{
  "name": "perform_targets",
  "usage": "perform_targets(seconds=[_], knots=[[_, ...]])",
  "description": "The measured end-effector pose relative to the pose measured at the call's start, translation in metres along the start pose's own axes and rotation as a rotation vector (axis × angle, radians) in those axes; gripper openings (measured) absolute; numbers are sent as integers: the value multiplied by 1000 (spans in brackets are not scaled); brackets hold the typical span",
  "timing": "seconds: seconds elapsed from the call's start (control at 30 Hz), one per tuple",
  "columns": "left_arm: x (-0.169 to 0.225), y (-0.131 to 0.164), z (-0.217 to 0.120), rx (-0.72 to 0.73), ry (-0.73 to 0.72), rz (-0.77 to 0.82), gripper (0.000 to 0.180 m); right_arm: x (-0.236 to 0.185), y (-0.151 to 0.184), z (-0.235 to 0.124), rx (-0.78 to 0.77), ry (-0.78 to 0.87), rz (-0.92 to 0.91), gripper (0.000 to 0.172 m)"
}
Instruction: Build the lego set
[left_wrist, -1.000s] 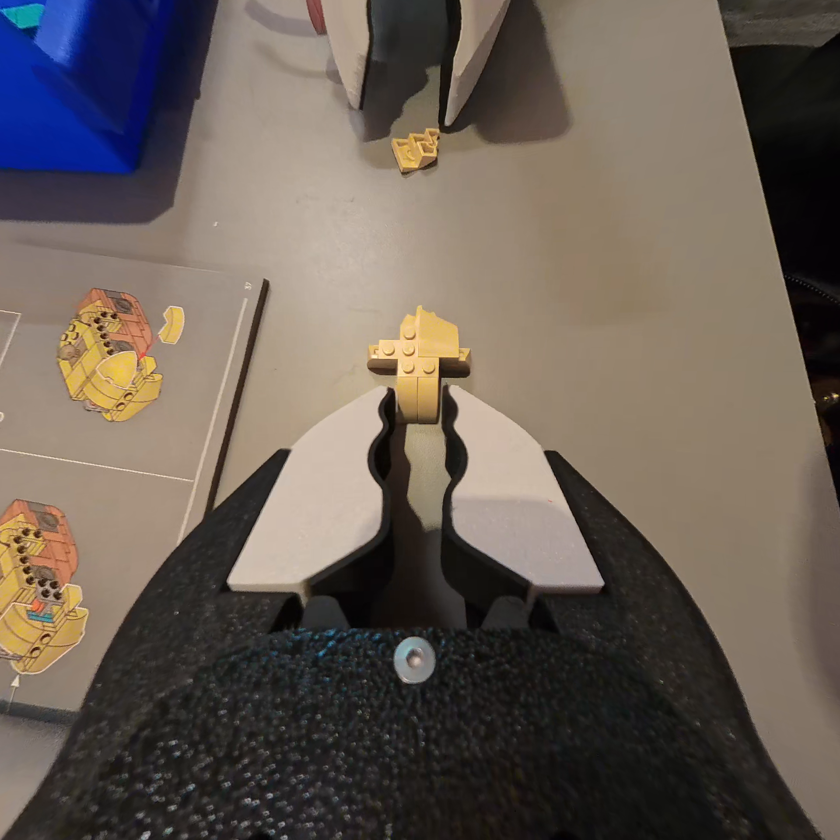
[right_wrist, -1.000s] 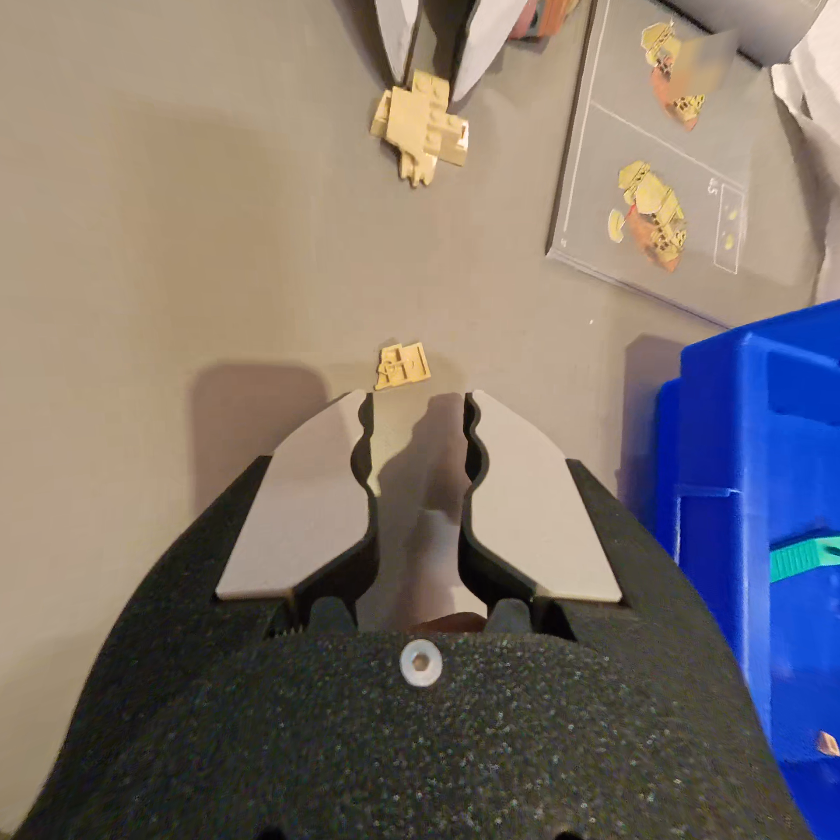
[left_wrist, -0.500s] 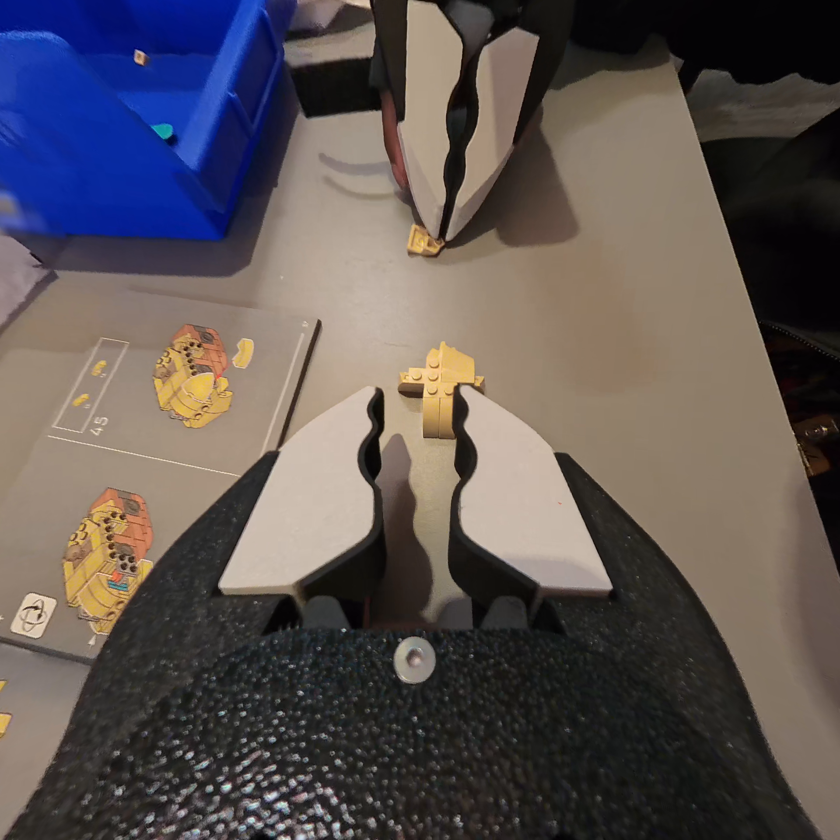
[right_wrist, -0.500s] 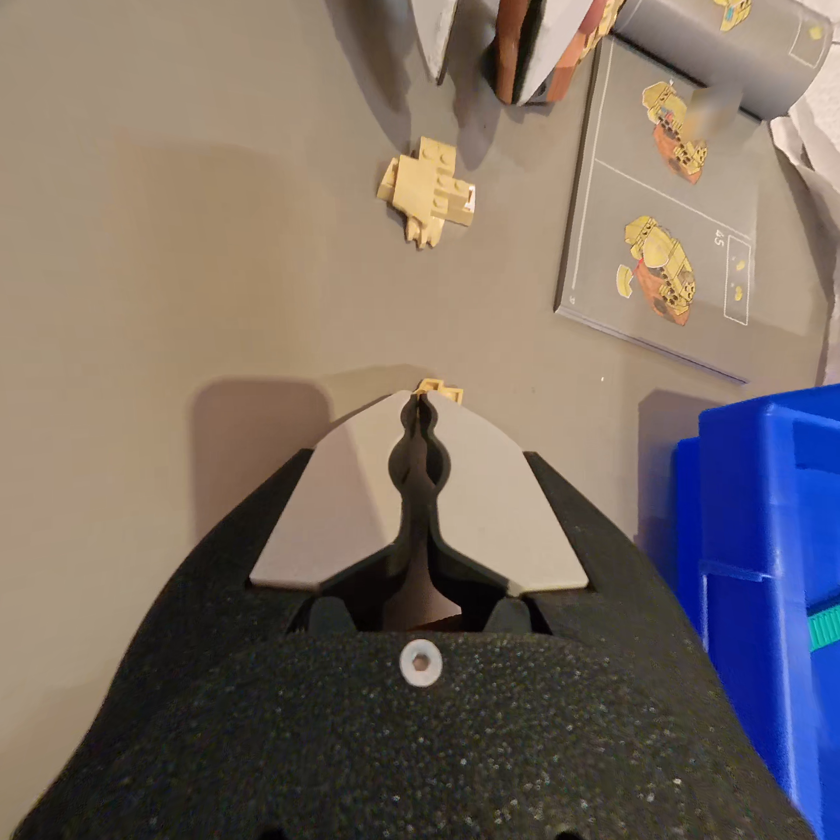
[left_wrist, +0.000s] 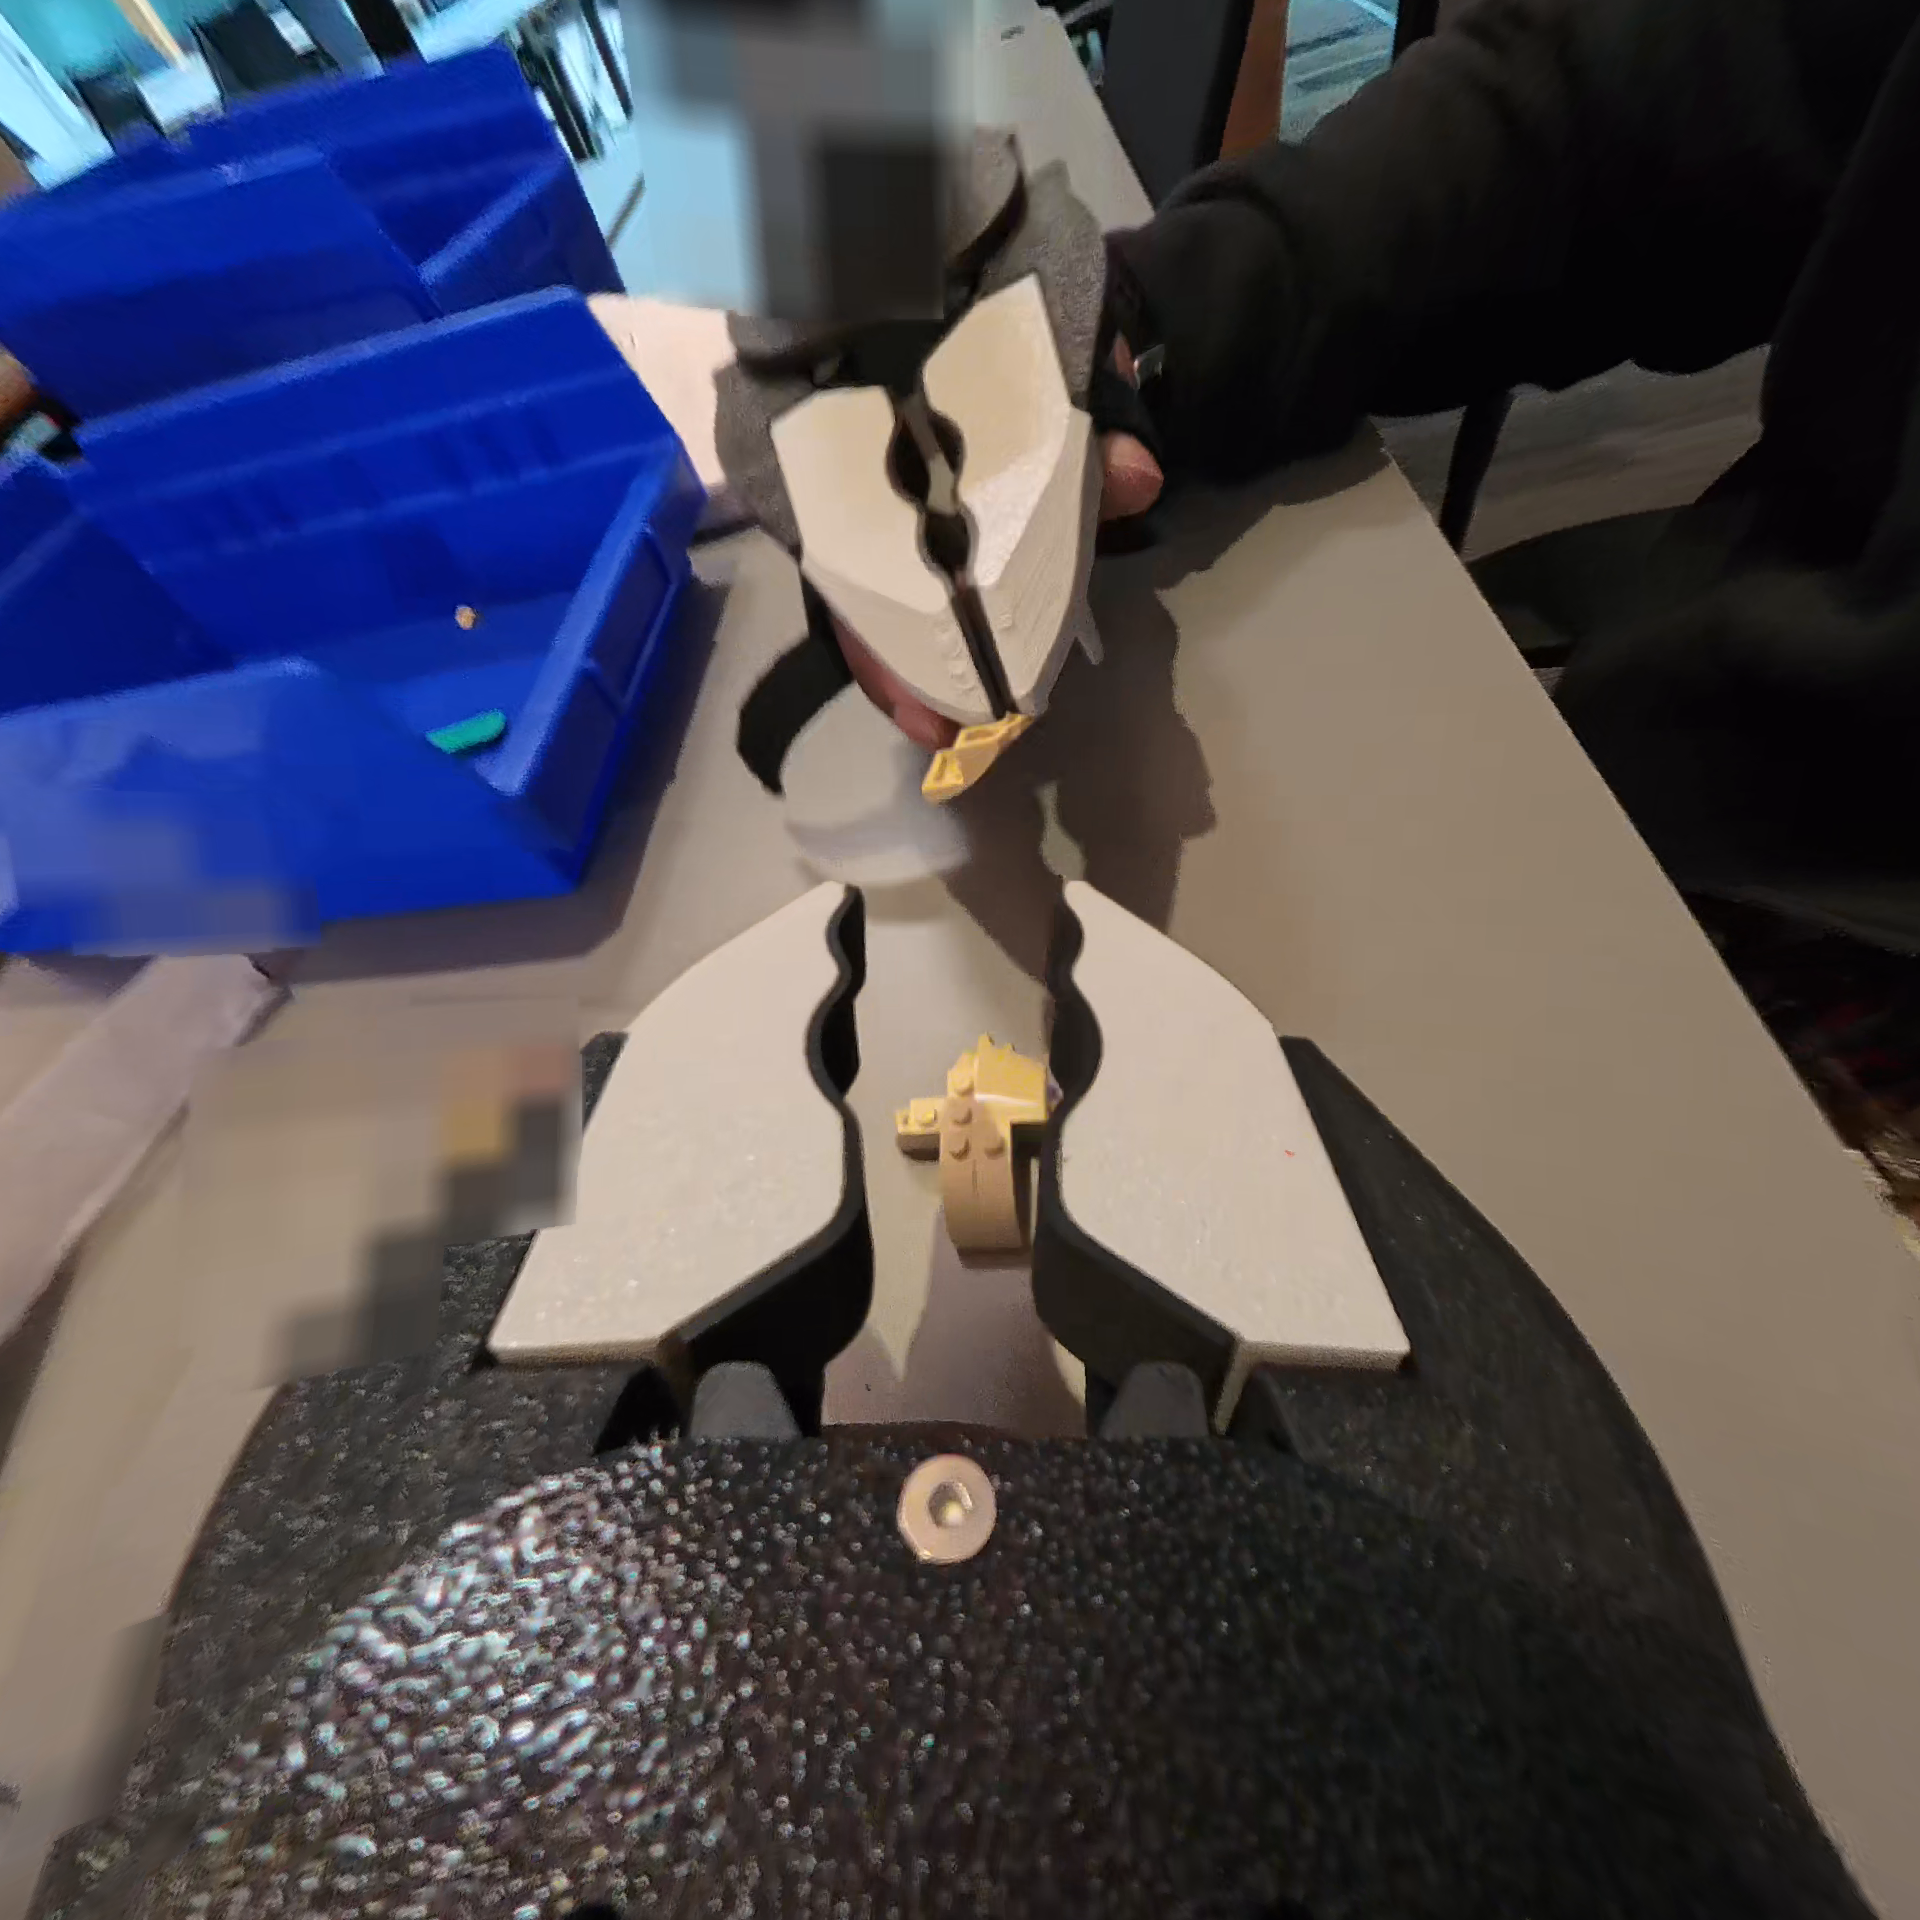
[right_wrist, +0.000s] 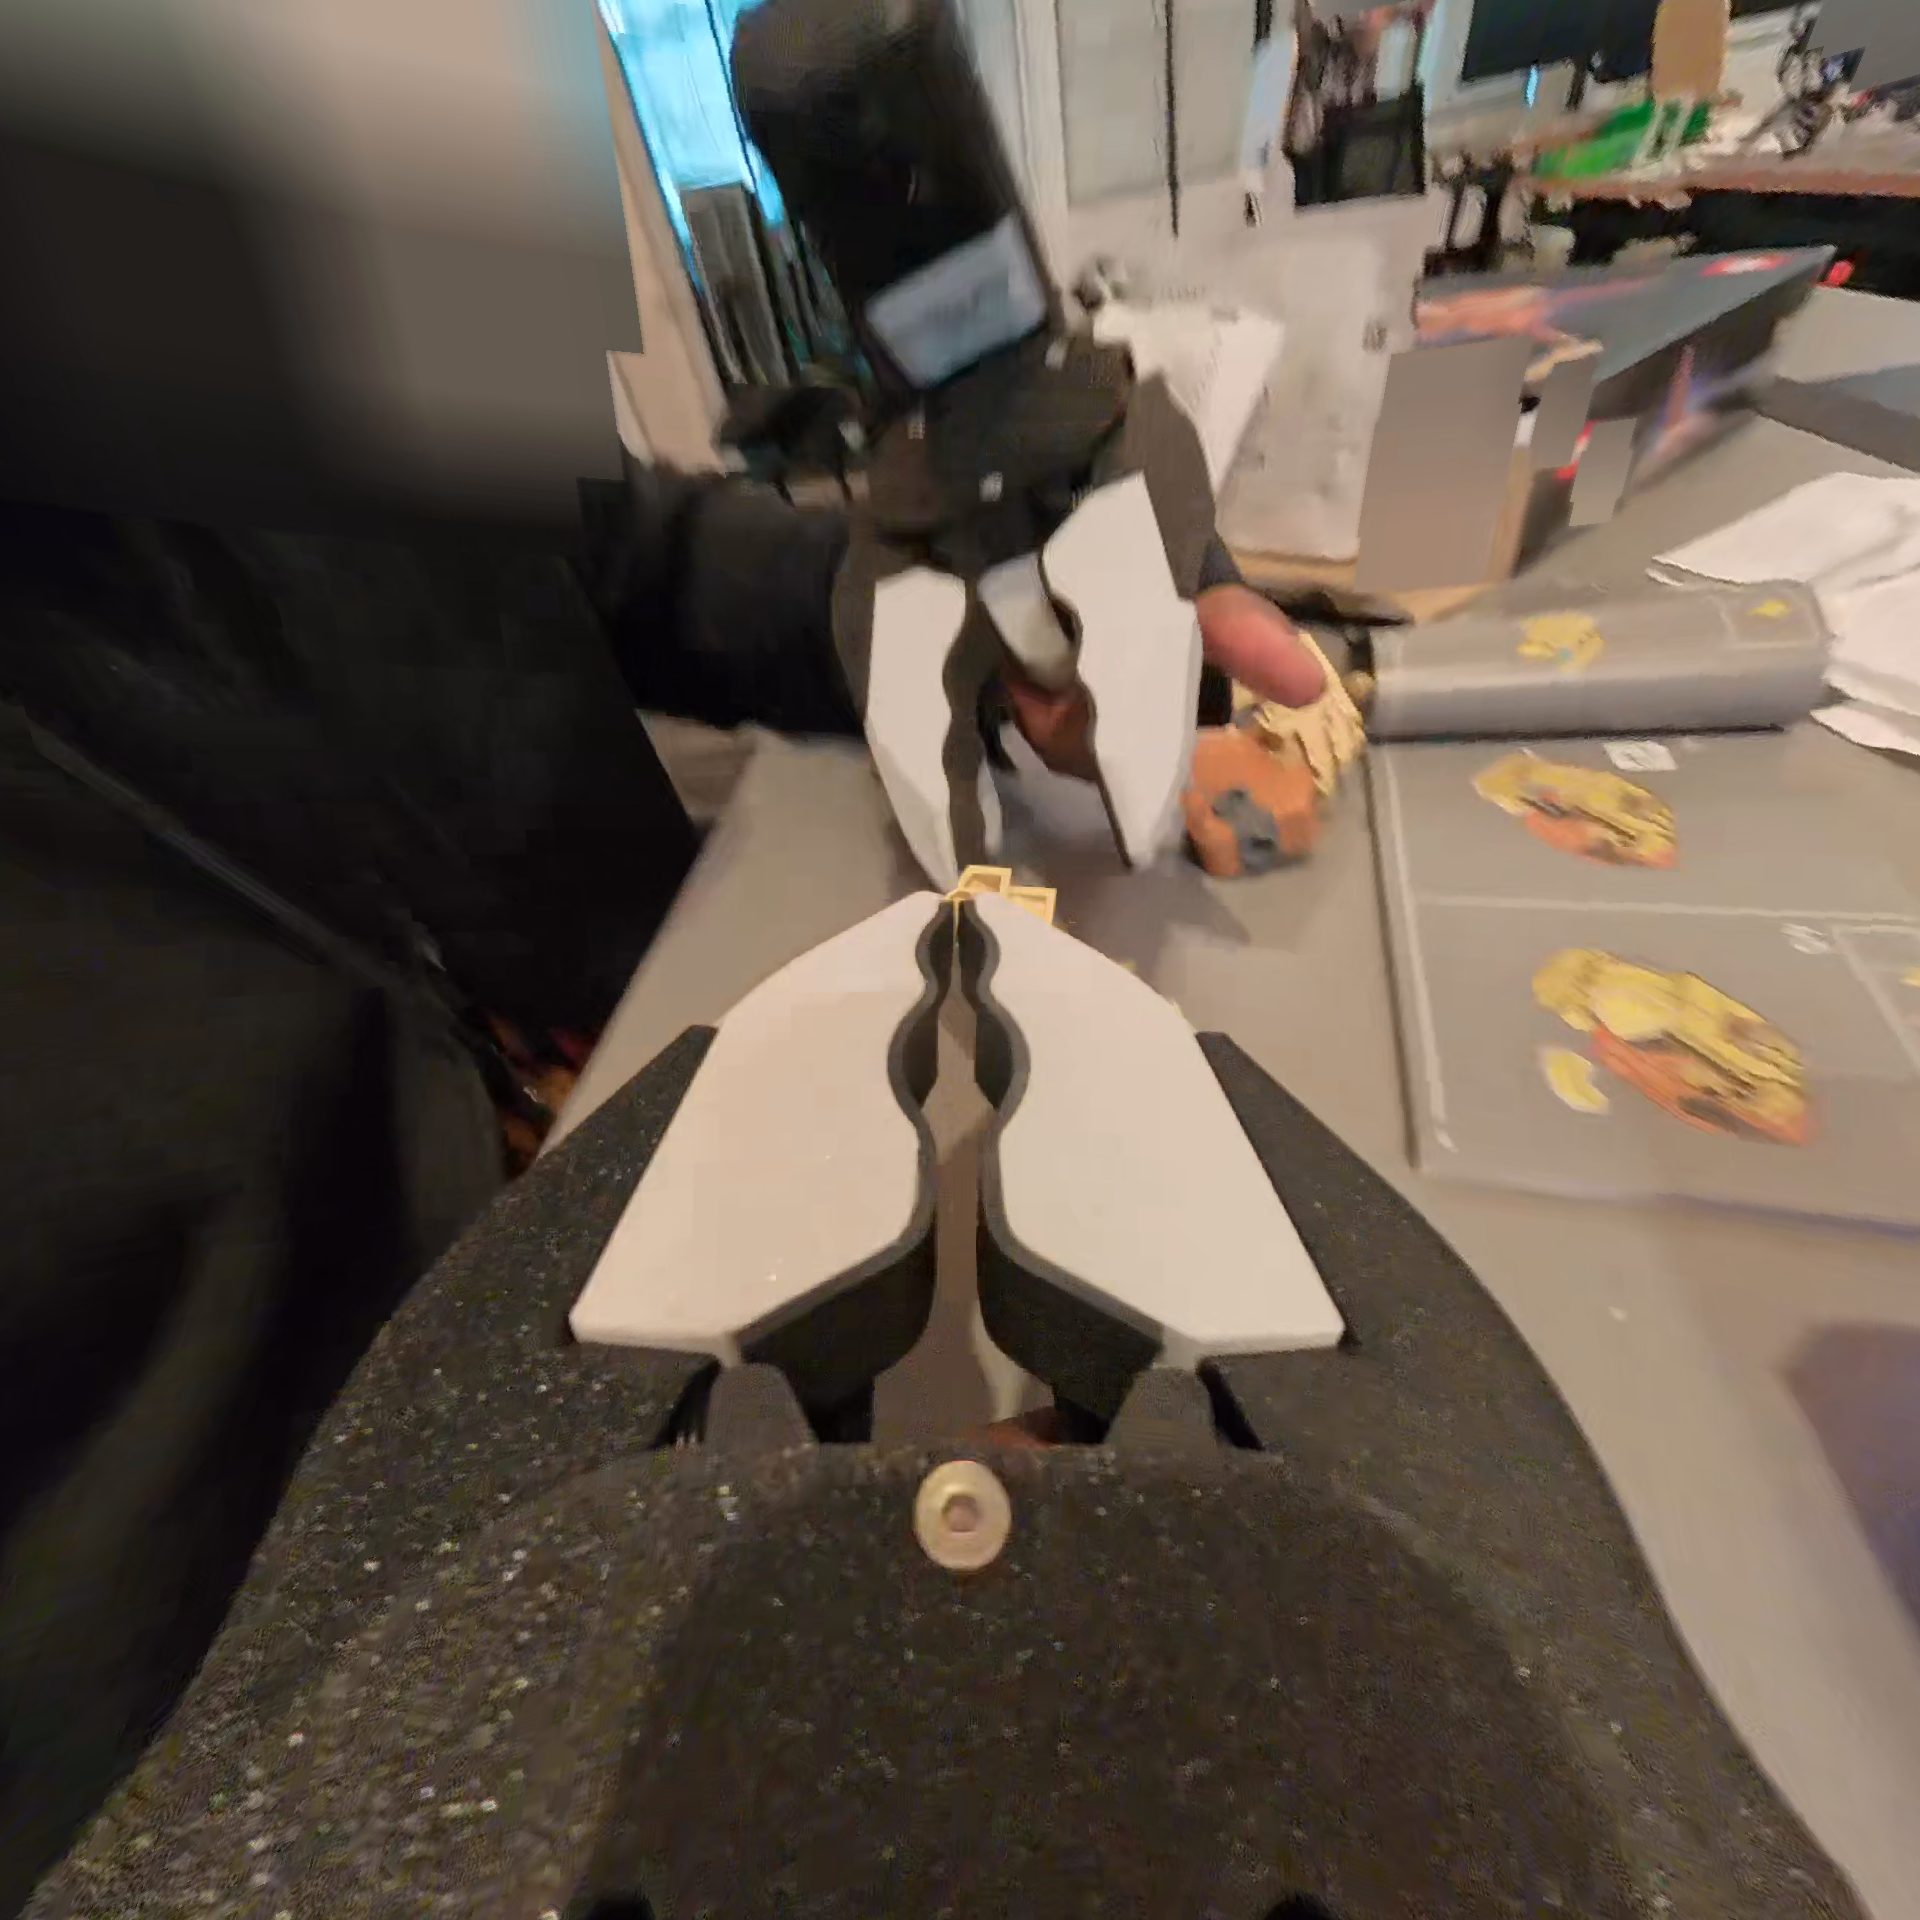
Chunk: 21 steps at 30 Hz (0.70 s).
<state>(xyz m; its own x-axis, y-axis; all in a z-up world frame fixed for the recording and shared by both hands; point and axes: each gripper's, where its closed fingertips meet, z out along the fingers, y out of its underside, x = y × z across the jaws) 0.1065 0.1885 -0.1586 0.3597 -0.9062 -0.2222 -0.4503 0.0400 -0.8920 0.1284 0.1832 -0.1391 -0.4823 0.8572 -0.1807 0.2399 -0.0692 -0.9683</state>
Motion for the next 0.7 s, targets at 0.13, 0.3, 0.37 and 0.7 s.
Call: perform_targets(seconds=[0.13, 0.3, 0.37, 0.7], knots=[[1, -11, 6, 64, -54, 73, 40, -2, -25, 6, 209, -110, 202, 0], [-4, -32, -1, 216, -101, 64, 37, -4, -34, 7, 287, -193, 320, 0], [-4, -34, -2, 232, -106, 75, 25, -5, -34, 8, 289, -201, 324, 1], [5, -25, -2, 182, 41, -76, 2, 5, -30, 5, 267, -131, 295, 0]])
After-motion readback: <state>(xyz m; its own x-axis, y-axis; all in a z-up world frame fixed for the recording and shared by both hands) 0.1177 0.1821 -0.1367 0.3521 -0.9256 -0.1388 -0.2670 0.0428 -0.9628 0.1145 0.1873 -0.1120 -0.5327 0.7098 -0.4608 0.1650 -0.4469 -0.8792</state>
